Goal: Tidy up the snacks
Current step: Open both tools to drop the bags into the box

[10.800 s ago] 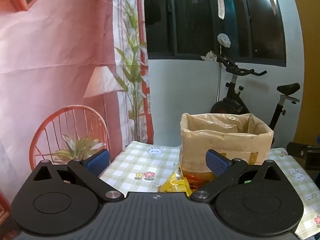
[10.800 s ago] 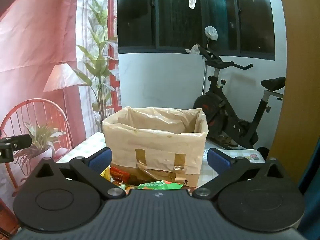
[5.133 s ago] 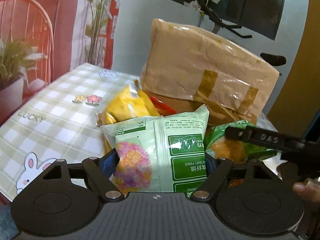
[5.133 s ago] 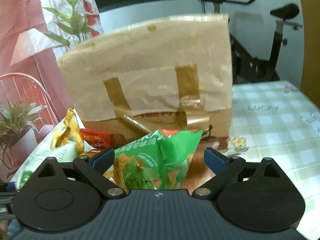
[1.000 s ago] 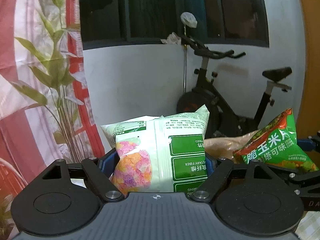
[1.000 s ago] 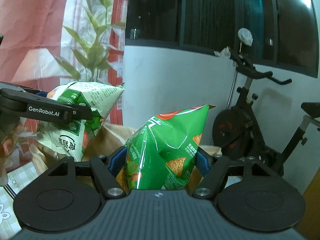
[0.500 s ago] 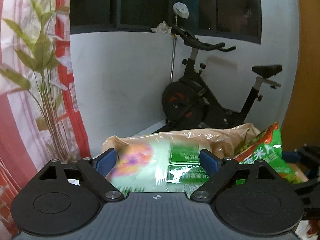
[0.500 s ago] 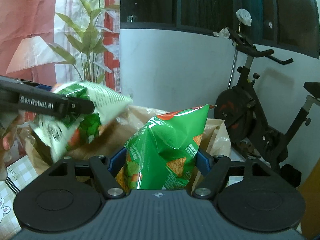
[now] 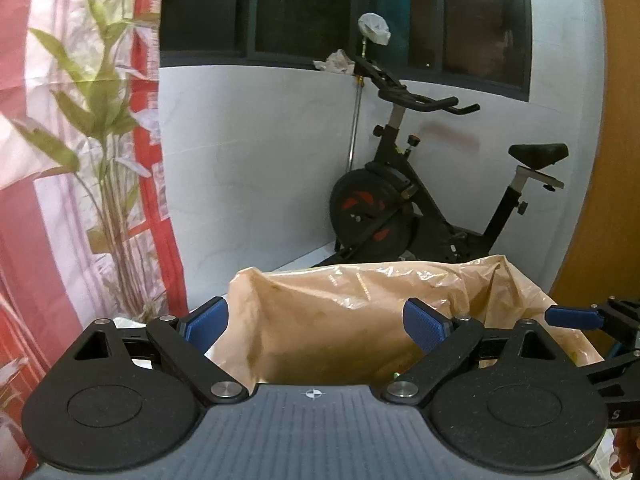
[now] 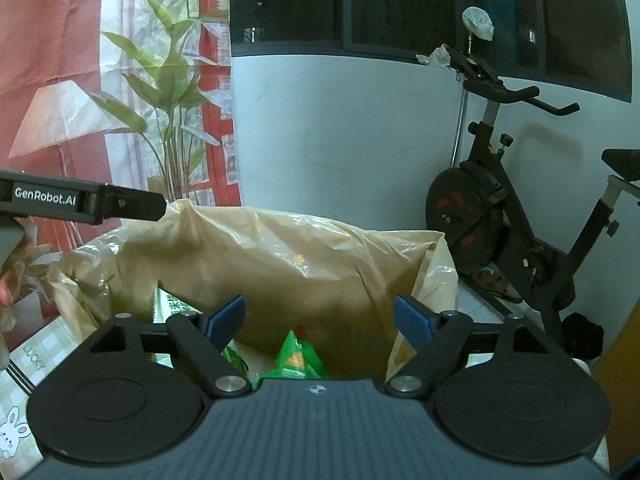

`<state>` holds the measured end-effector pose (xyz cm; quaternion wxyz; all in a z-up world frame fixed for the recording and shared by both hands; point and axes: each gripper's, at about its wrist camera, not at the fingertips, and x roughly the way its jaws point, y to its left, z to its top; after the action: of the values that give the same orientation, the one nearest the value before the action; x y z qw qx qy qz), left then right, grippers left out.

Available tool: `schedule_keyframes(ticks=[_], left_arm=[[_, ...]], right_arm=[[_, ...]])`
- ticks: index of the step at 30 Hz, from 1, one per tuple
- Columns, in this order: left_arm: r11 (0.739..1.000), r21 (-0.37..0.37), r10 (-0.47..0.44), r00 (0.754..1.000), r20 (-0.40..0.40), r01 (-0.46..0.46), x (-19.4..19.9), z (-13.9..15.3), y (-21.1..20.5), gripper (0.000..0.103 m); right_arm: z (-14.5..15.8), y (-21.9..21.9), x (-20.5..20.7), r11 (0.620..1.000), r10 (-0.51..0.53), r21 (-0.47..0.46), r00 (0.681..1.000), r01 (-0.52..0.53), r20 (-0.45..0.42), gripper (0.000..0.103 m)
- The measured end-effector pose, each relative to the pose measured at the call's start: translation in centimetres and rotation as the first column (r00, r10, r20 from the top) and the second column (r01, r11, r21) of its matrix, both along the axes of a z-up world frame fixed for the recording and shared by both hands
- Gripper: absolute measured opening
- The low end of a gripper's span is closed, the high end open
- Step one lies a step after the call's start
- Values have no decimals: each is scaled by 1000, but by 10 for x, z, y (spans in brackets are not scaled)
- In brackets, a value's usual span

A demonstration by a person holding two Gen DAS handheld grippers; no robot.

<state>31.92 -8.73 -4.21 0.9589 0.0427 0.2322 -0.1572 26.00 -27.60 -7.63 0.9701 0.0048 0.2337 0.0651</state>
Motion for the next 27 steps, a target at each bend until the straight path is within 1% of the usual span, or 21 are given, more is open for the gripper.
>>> schedule_keyframes(ticks=[6, 9, 14, 19, 27], left_arm=[[1000, -6, 27, 1000, 11, -27, -16, 15, 18, 96], [999, -4, 35, 999, 20, -35, -26, 22, 27, 96], [998, -11, 62, 998, 16, -62, -42, 28, 45, 96], [997, -5, 80, 997, 9, -80, -59, 29, 64, 96], [995, -1, 102, 995, 16, -102, -89, 22, 95, 95]], right_arm=[[10, 8, -11, 999, -1, 32, 1000, 1, -8, 84], [19, 13, -19, 999, 4, 46, 1000, -3, -5, 86], [30, 22, -35, 998, 11, 54, 1000, -12, 14, 88], [35, 32, -52, 997, 14, 75, 1000, -15, 14, 91], [32, 45, -78, 992, 0, 126, 1000, -2, 11, 92]])
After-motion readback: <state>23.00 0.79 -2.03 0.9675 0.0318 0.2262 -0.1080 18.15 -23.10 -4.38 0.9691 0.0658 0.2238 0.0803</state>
